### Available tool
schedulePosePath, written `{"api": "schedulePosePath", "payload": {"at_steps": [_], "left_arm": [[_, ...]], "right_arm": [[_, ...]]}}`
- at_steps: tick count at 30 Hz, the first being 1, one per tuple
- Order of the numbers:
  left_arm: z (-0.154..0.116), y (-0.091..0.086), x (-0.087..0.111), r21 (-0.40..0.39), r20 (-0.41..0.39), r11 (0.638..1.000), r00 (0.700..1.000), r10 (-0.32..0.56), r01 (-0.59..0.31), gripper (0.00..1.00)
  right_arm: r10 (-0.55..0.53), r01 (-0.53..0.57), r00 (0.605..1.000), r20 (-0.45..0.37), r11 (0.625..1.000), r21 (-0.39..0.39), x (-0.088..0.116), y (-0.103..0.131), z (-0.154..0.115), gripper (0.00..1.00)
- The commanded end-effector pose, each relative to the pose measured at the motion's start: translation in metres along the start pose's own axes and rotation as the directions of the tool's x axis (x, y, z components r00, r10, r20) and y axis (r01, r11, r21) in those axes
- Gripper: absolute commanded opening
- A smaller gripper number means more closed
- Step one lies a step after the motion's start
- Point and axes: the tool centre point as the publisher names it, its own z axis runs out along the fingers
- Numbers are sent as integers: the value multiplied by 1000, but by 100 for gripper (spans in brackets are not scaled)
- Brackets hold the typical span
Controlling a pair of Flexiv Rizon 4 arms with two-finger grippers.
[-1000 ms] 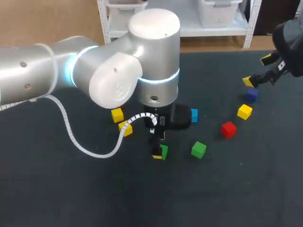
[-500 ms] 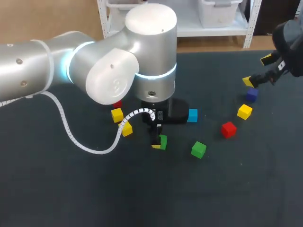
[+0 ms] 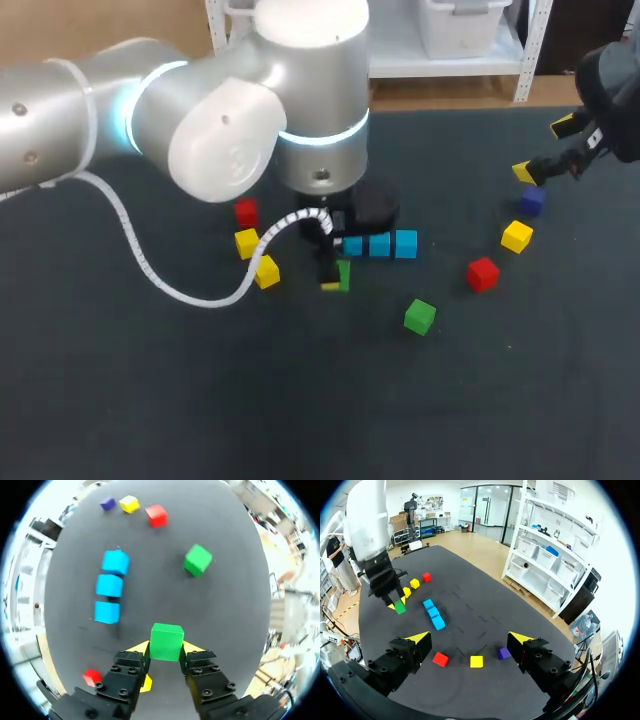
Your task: Place the blue cubes, place green cubes on the blue cubes, place the yellow cubes on the green cubes, then place the red cubes on the yellow cubes, and place purple cube on the red cubes.
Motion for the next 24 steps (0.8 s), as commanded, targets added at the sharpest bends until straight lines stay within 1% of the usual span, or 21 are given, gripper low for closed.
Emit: {"api": "schedulePosePath", "payload": {"at_steps": [1,2,5,11,13,14,15,17,21,24], "left_arm": [[-14,13,-9,-14,7,998,998,-62,62,0],[-14,14,-10,-24,7,997,998,-66,66,0],[-16,15,-16,-23,8,997,997,-76,76,0],[-3,21,-26,-26,-21,997,997,-70,69,0],[1,27,-32,-34,-25,997,997,-69,68,0],[2,30,-34,-62,-21,997,998,-54,53,0],[3,33,-36,-74,-11,996,999,-51,50,0],[4,38,-39,-80,-13,996,999,-37,36,0],[8,46,-41,-103,-18,995,1000,-15,14,0],[10,50,-40,-105,-16,994,1000,-10,8,0]], "right_arm": [[0,0,1000,2,1000,6,1,1,0,100],[0,0,1000,2,1000,6,1,1,0,100],[0,0,1000,2,1000,6,1,1,0,100],[0,0,1000,2,1000,6,1,1,0,100],[0,0,1000,2,1000,6,1,1,0,100],[0,0,1000,2,1000,6,1,1,0,100],[0,0,1000,2,1000,6,1,1,0,100],[0,0,1000,2,1000,6,1,1,0,100],[0,0,1000,2,1000,6,1,1,0,100],[0,0,1000,2,1000,6,1,1,0,100]]}}
